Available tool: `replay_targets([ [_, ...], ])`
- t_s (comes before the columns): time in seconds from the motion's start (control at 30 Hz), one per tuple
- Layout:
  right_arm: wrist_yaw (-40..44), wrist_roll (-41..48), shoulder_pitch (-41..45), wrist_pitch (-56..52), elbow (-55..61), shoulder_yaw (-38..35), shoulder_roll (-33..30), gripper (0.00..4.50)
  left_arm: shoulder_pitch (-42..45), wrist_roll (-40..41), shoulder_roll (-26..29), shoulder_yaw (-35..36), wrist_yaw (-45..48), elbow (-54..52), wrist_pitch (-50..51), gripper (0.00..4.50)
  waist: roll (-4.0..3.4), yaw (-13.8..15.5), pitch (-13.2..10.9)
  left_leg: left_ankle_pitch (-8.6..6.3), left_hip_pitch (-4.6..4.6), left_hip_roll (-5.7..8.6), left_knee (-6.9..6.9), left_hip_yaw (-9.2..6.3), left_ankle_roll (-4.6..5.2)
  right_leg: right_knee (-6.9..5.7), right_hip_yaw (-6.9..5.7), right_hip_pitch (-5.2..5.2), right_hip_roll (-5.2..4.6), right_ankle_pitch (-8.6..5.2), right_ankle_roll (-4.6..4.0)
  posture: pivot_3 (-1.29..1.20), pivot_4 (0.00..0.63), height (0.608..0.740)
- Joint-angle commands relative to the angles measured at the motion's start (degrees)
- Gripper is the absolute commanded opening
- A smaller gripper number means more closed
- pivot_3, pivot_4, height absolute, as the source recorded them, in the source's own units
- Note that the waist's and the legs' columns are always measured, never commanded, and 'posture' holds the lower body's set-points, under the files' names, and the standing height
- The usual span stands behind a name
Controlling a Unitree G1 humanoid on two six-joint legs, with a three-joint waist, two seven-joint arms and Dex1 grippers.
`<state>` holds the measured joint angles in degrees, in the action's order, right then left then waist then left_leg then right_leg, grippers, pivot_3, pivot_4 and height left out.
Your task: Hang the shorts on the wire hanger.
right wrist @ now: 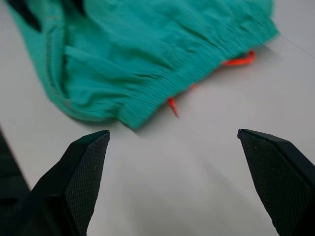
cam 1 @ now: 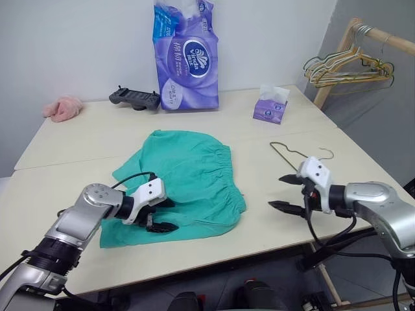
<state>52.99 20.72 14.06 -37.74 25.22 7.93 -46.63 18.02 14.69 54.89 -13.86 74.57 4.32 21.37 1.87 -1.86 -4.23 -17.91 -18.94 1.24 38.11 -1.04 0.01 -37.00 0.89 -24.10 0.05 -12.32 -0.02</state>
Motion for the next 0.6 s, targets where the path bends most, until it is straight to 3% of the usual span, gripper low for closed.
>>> replay_targets([
  [0.03, 3.2, -4.96, 1.03, 8.05, 0.44, 5.75, -0.18, 4.44, 0.86, 3.5, 3.93, 4.18, 5.58, -2.7, 2.21, 3.94, 0.0, 0.0, -0.01, 0.0, 0.0, 0.01, 0.01, 0.0, 0.0, 0.01, 0.0, 0.02, 0.0, 0.0, 0.0, -0.02, 0.041, 0.74],
  [0.23, 5.78, -10.96, 5.92, 17.98, -7.11, 13.14, 4.84, 4.44, 1.64, 4.73, 8.25, 6.54, 10.28, -2.7, 4.55, 3.94, -0.01, 0.16, -0.08, 0.0, 0.06, 0.09, 0.04, 0.06, 0.0, -0.01, 0.01, 0.05, 0.05, 0.01, 0.02, 0.03, 0.049, 0.74],
  [0.37, 6.79, -14.55, 9.48, 23.62, -12.32, 16.51, 8.58, 4.44, -4.36, 5.51, 13.67, 7.9, 14.41, -7.22, 4.57, 3.94, 0.02, 0.01, -0.15, -0.01, 0.05, -0.02, -0.01, 0.11, 0.02, -0.02, 0.08, -0.02, 0.05, 0.0, 0.01, 0.05, 0.05, 0.74],
  [0.6, 12.48, -17.27, 12.24, 28.16, -18.16, 21.07, 11.48, 4.44, -9.9, -0.04, 13.35, 7.72, 11.5, -5.31, -4.13, 3.94, -0.08, 1.78, -0.33, -0.02, 0.05, -0.02, -0.02, -0.06, 0.03, -0.07, -0.06, -0.01, 0.02, -0.04, -0.07, 0.09, 0.052, 0.74],
])
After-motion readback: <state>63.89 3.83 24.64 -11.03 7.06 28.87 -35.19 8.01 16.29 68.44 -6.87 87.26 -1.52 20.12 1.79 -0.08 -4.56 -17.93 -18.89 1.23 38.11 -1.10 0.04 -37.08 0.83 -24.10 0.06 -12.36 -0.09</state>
